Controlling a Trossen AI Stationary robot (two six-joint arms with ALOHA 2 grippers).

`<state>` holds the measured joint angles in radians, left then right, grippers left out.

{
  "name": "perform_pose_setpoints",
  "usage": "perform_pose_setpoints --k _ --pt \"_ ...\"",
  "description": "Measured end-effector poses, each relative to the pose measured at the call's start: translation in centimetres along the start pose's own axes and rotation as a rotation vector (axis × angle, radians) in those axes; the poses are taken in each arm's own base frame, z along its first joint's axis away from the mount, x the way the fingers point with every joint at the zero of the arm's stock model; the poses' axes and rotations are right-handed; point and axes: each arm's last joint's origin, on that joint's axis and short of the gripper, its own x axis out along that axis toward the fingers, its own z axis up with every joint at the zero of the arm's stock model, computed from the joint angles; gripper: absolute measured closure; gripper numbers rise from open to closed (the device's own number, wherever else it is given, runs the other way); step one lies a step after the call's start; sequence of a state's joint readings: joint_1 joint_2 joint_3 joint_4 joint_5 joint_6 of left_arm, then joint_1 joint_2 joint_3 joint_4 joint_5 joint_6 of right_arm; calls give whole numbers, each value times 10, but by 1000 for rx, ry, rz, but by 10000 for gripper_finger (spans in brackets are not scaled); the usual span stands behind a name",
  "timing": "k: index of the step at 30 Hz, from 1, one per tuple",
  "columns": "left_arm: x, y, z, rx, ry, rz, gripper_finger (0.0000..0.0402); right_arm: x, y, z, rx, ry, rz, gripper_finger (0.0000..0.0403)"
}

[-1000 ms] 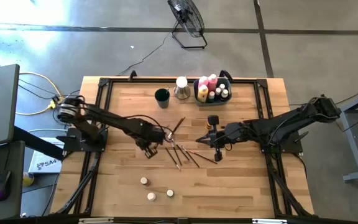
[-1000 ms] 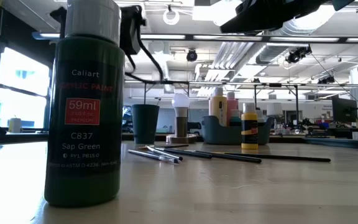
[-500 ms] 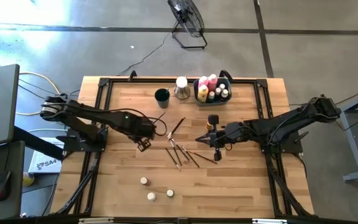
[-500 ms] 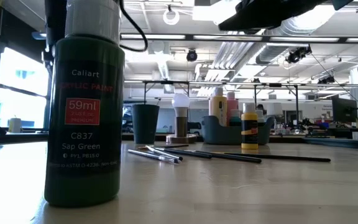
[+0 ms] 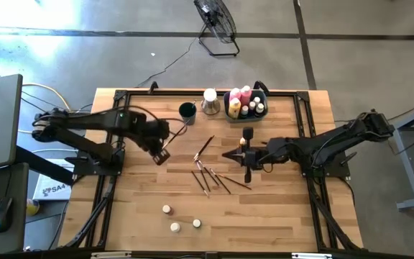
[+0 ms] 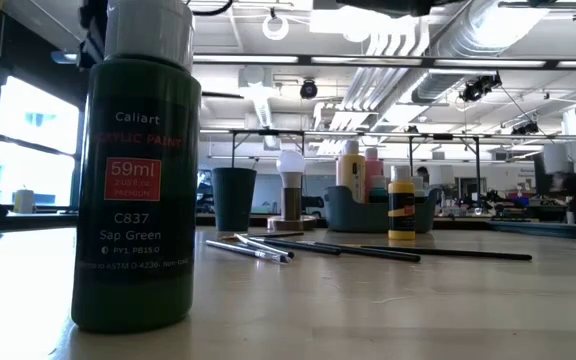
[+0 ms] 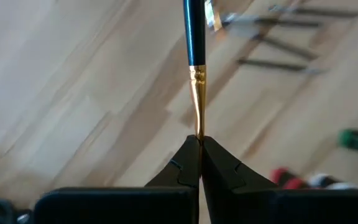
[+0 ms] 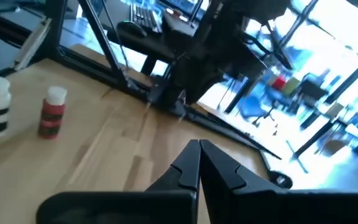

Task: Pick & Place Paint Supplies
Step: Put the gold paintbrush into the blue cup

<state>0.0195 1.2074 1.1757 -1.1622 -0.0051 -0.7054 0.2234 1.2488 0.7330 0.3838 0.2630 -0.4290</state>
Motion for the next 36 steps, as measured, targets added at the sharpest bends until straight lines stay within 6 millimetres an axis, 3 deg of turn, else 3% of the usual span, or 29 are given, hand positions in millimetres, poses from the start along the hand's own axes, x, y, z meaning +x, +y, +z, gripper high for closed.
perform_pose_setpoints --k 5,9,19,23,32,36 --pt "-22 0 15 -34 22 -128 401 6 2 -1 -103 -23 -15 401" --pt "-32 0 25 -83 6 -236 401 22 13 -12 -209 -7 -7 401" --pt "-25 1 31 -156 63 -249 401 56 35 -23 -487 -111 -217 391" --pt "-16 -2 35 -170 114 -264 401 71 38 -18 -538 -103 -215 355" --pt "-1 -9 44 -166 149 -288 401 98 41 -12 -557 -81 -176 232" --pt "1 -11 46 -163 157 -309 401 110 40 -15 -565 -50 -167 211"
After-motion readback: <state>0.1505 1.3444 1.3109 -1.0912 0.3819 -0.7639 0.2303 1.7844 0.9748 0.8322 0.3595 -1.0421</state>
